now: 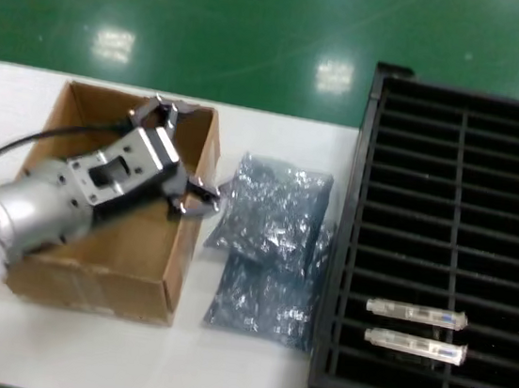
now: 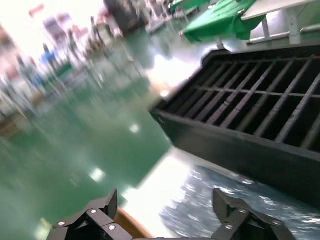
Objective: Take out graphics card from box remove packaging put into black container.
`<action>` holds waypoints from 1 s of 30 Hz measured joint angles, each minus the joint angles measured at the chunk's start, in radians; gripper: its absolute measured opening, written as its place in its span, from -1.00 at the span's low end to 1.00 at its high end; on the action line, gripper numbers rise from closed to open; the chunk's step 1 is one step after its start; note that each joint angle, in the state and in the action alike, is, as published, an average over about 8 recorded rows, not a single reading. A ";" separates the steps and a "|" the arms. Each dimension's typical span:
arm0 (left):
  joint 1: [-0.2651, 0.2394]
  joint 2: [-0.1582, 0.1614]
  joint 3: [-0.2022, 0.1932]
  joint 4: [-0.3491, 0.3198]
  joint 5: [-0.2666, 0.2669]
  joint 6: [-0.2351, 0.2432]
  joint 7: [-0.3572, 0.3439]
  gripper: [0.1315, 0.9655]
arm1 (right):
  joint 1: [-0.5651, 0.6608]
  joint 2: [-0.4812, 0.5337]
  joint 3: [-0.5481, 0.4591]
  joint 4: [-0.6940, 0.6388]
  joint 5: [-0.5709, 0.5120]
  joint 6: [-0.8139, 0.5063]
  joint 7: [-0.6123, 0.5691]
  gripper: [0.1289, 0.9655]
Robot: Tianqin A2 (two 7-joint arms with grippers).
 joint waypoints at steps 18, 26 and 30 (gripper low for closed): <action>0.143 -0.188 -0.100 -0.192 -0.040 -0.374 0.577 0.80 | -0.005 -0.032 0.008 -0.010 0.022 0.021 -0.027 1.00; 0.181 -0.147 -0.109 -0.170 -0.121 -0.402 0.562 0.95 | -0.016 -0.109 0.027 -0.035 0.076 0.072 -0.093 1.00; 0.204 -0.126 -0.113 -0.158 -0.166 -0.422 0.559 1.00 | -0.022 -0.152 0.038 -0.049 0.107 0.101 -0.130 1.00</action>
